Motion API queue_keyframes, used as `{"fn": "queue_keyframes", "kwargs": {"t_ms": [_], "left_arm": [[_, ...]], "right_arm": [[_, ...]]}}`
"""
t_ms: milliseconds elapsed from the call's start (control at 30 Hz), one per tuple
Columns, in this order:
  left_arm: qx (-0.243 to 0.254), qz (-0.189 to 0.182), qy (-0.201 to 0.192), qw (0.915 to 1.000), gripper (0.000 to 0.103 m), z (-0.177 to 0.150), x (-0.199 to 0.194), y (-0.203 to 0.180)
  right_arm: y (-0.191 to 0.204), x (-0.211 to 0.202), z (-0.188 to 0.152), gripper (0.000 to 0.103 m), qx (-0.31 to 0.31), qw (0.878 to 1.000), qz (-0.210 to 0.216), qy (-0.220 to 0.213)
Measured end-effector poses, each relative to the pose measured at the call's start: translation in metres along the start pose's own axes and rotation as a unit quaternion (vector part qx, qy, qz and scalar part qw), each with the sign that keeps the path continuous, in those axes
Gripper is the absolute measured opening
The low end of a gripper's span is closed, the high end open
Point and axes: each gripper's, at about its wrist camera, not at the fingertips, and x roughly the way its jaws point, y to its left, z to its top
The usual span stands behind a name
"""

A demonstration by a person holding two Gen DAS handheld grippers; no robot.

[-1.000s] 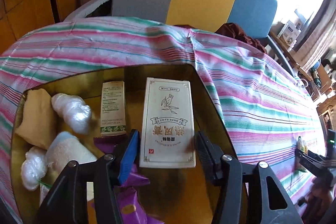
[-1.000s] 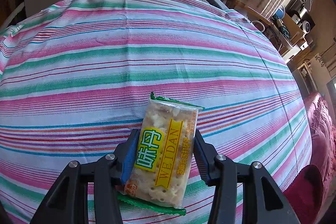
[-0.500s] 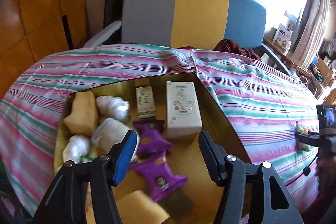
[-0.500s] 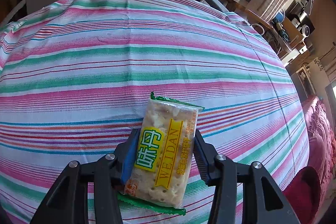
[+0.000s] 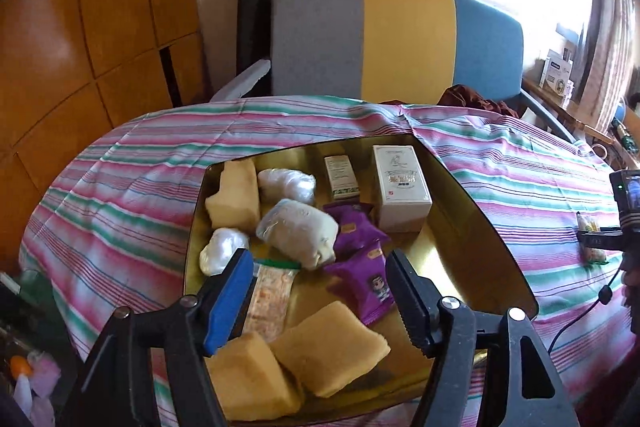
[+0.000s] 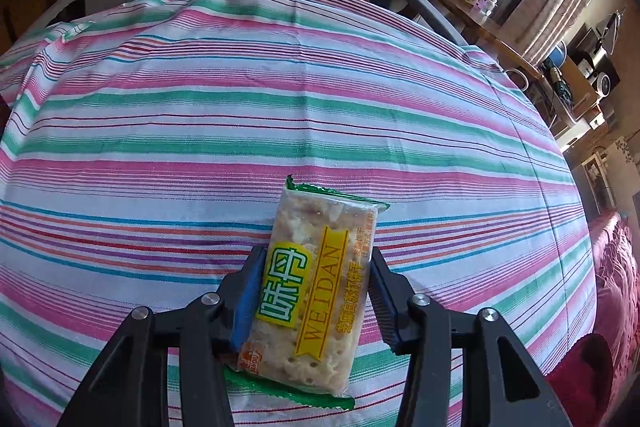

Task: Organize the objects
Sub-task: 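Carry the WEIDAN cracker packet into the tray with the right gripper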

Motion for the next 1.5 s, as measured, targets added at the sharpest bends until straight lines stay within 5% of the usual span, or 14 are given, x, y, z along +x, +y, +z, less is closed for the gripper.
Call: {"fn": "queue_keyframes", "kwargs": {"t_ms": [467,600,867,1167,1300,1500], "left_arm": [[-0.015,-0.001,0.000,0.9999,0.071,-0.007,-0.006,0.014],[-0.020,-0.002,-0.003,0.9998,0.071,-0.006,-0.007,0.016],[-0.032,0.000,-0.002,0.9995,0.071,-0.009,-0.008,0.025],[-0.053,0.011,-0.005,0.9985,0.071,-0.011,-0.012,0.044],[-0.065,0.018,-0.003,0.9978,0.071,-0.015,-0.013,0.055],[-0.076,0.024,0.001,0.9968,0.071,-0.019,-0.012,0.065]], "right_arm": [[0.007,-0.003,0.000,0.050,-0.002,1.000,0.025,0.013],[0.015,-0.011,-0.003,0.050,0.008,0.998,0.062,0.019],[0.087,-0.072,-0.005,0.050,-0.033,0.986,0.160,-0.033],[0.201,-0.157,-0.013,0.050,-0.138,0.947,0.275,-0.094],[0.247,-0.163,-0.026,0.050,-0.183,0.937,0.286,-0.083],[0.279,-0.147,-0.031,0.050,-0.208,0.941,0.263,-0.055]]}}
